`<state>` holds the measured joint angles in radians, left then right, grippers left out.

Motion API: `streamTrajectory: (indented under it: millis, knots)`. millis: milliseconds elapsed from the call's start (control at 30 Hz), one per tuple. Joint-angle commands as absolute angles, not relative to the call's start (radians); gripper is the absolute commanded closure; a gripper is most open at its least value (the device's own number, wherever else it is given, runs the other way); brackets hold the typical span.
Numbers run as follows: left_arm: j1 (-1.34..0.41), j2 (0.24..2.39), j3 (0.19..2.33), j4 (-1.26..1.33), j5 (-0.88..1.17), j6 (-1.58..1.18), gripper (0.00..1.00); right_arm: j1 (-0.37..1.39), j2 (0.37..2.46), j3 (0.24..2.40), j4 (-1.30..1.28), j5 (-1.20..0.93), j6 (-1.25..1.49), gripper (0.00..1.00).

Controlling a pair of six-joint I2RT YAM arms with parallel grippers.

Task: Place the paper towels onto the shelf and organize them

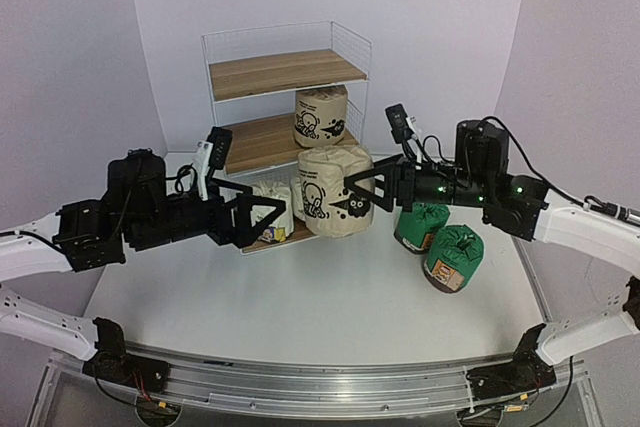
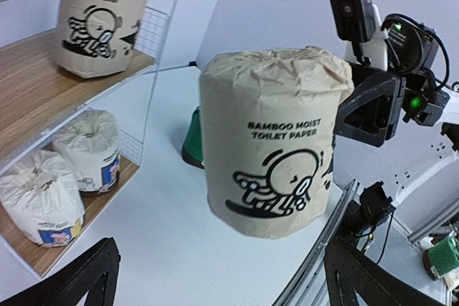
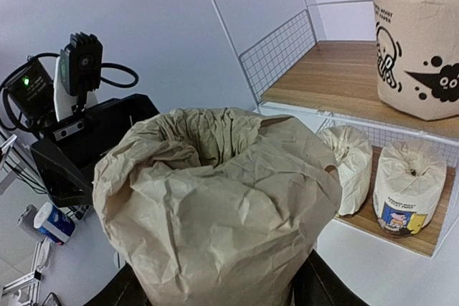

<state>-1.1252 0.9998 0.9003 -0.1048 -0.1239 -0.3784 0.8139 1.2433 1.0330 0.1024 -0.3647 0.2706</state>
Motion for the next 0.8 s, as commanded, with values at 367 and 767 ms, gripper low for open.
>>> streamTrajectory:
  millis: [367,767]
  knots:
    - [-1.129,0.623,0.82,-0.402,-0.4,-0.556,0.0,0.928,1.459,1.25,0.44,-0.038,0.103,1.0]
    - [-1.129,0.598,0.839,-0.471,-0.468,-0.6,0.0,1.009,1.673,1.306,0.766,0.222,-0.052,1.0]
